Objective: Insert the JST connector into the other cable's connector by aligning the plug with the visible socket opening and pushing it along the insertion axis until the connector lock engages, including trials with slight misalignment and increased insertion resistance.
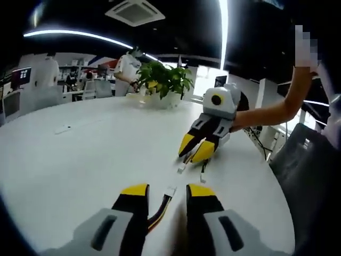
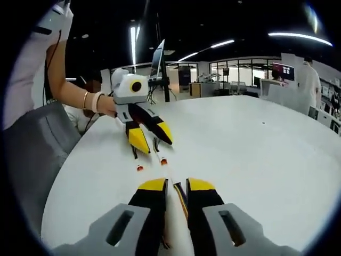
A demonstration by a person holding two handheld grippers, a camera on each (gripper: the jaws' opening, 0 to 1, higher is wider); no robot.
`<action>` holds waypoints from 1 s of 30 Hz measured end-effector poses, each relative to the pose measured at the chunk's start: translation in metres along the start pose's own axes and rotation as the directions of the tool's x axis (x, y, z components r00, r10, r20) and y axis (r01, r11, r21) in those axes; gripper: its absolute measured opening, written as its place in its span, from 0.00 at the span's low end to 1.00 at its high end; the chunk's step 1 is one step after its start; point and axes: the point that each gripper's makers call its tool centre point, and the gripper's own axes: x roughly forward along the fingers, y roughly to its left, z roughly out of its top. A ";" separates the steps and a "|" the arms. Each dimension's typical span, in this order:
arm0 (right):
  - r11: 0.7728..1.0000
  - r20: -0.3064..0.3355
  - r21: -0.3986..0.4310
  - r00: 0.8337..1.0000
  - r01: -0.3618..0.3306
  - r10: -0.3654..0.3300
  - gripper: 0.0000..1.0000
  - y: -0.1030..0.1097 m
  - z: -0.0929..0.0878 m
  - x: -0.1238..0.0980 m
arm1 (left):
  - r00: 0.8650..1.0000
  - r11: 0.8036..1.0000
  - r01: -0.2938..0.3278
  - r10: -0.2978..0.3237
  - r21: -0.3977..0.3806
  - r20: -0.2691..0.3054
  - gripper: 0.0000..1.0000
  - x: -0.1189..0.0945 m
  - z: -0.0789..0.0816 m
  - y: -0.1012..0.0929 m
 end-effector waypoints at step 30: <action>0.999 0.032 0.040 0.999 0.020 -0.021 0.07 -0.006 -0.009 0.005 | 0.999 0.999 0.032 -0.033 0.031 0.034 0.06 0.007 -0.011 -0.006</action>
